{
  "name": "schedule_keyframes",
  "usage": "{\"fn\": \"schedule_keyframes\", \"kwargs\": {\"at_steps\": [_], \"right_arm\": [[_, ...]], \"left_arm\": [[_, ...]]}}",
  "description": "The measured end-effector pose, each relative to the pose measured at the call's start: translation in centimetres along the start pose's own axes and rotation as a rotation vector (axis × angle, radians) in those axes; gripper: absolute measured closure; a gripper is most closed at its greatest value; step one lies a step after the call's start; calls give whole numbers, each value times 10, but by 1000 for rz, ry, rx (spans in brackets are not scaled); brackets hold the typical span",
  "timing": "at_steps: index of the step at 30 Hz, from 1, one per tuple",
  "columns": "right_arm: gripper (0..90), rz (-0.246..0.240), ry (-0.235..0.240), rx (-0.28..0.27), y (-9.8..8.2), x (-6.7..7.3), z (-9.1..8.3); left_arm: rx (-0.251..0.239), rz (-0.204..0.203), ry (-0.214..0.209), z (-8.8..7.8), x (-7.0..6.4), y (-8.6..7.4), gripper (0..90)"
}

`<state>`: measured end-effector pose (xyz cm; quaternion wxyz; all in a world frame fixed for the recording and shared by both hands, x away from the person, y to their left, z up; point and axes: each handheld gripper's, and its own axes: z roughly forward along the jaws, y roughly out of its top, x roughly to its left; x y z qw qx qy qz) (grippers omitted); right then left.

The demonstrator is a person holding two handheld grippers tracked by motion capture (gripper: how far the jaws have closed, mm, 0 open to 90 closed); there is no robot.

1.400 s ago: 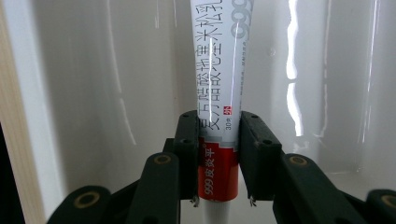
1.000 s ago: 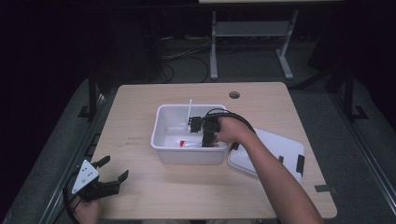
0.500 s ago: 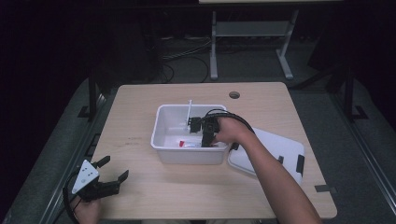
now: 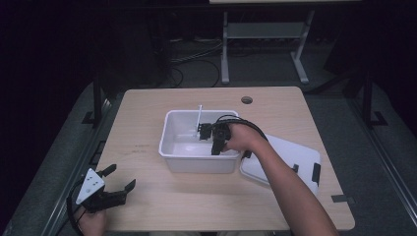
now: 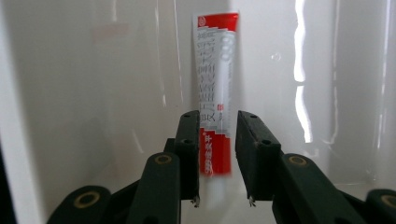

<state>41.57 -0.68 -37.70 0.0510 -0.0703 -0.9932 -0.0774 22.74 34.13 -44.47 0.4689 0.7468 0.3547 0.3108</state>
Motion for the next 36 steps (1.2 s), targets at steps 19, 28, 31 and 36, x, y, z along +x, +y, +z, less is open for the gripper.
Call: {"fn": "schedule_keyframes", "kwargs": {"at_steps": [19,28,31,36], "right_arm": [[630,9,-29,-58,-2,3,-19],[590,8,-51,-91,-2,8,-38],[578,8,-61,-85,-3,9,-43],[568,9,-70,-88,-5,12,-50]], "left_arm": [[1,4,0,1,-1,0,135],[1,3,1,0,-1,0,135],[1,4,0,1,-1,0,135],[1,4,0,1,-1,0,135]]}}
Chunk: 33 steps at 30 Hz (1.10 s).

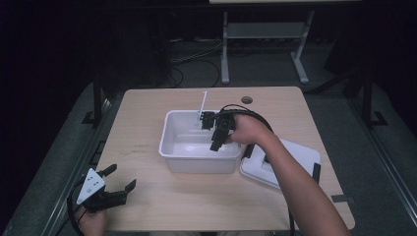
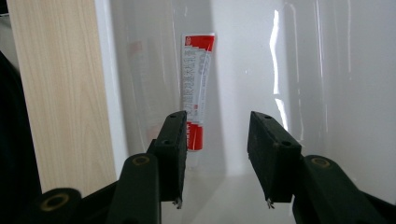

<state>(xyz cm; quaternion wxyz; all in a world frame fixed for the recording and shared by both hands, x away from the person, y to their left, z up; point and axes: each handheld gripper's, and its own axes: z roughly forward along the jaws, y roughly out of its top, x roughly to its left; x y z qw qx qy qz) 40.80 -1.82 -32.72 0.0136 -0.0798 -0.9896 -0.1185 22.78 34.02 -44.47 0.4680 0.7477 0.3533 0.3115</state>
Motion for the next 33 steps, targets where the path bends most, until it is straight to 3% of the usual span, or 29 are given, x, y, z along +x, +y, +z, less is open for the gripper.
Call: {"fn": "schedule_keyframes", "kwargs": {"at_steps": [33], "right_arm": [[495,25,-40,-1,-21,4,-32]], "left_arm": [[-1,2,0,1,-1,0,135]]}}
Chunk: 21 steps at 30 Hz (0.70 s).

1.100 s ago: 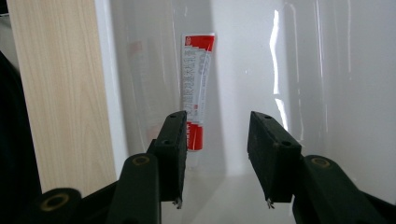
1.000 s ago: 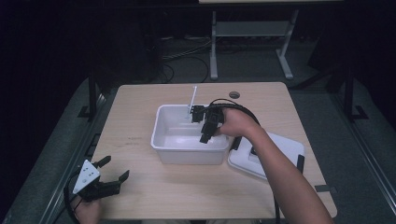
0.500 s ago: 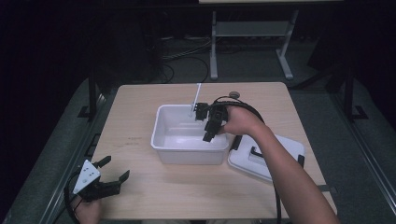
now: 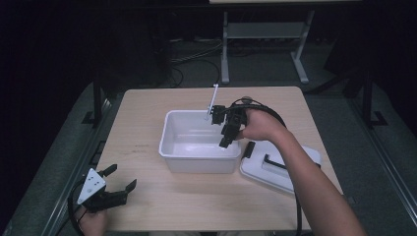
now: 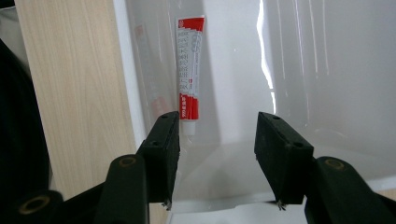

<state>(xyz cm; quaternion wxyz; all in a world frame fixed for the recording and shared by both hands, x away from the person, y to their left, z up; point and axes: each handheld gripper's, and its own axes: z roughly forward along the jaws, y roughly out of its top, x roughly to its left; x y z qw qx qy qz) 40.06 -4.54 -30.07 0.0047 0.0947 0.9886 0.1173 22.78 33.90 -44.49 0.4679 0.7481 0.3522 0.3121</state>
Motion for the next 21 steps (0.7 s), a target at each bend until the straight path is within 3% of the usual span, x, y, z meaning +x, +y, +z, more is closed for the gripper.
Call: {"fn": "schedule_keyframes", "kwargs": {"at_steps": [8,21], "right_arm": [[472,21,-10,-1,-10,0,-6],[453,63,-38,-10,-42,-1,-17]], "left_arm": [[2,1,0,1,-1,0,135],[5,2,0,1,-2,0,135]]}}
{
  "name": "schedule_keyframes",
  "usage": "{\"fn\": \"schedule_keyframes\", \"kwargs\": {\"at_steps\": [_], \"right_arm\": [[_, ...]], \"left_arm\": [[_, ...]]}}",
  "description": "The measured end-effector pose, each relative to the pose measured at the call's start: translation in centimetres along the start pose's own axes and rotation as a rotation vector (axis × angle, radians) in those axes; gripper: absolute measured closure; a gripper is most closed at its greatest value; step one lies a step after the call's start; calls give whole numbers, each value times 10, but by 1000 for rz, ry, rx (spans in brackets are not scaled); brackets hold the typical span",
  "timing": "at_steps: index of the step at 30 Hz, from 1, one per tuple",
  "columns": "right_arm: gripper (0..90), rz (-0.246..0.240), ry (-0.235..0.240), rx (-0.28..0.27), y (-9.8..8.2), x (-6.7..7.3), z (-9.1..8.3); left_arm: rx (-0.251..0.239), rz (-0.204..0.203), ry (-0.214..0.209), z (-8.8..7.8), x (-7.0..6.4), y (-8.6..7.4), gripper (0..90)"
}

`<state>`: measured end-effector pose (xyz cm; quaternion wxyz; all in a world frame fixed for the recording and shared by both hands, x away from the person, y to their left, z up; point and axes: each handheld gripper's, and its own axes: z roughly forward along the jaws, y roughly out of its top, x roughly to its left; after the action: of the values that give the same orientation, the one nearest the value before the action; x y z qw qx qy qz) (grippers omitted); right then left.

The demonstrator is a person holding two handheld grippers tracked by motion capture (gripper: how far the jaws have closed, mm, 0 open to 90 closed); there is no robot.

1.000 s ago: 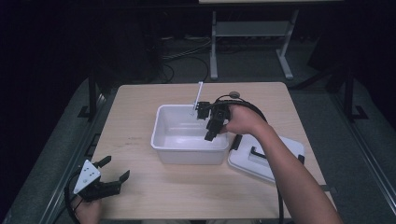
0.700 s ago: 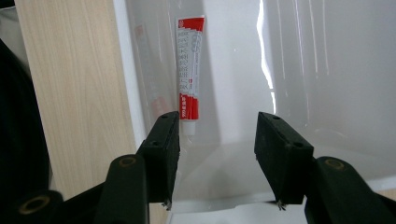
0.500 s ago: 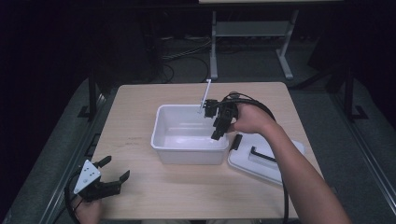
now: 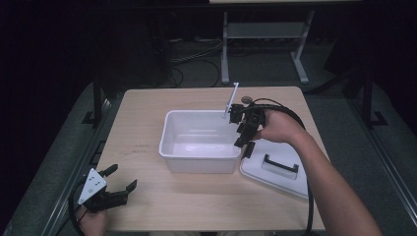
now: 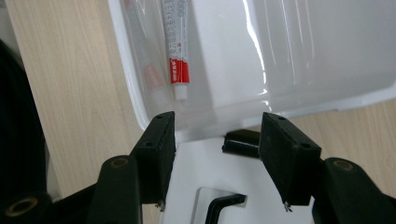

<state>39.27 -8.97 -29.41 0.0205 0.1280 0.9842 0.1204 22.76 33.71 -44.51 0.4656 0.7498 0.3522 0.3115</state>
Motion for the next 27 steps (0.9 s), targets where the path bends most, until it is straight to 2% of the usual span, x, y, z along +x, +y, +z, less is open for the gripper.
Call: {"fn": "schedule_keyframes", "kwargs": {"at_steps": [11,15,27], "right_arm": [[438,39,-15,-12,-26,-1,-6],[419,63,-19,-13,-40,-3,-4],[413,98,-23,-18,-63,-5,2]], "left_arm": [[2,3,-1,1,-1,0,135],[0,8,1,0,-1,0,135],[0,10,1,0,-1,0,135]]}}
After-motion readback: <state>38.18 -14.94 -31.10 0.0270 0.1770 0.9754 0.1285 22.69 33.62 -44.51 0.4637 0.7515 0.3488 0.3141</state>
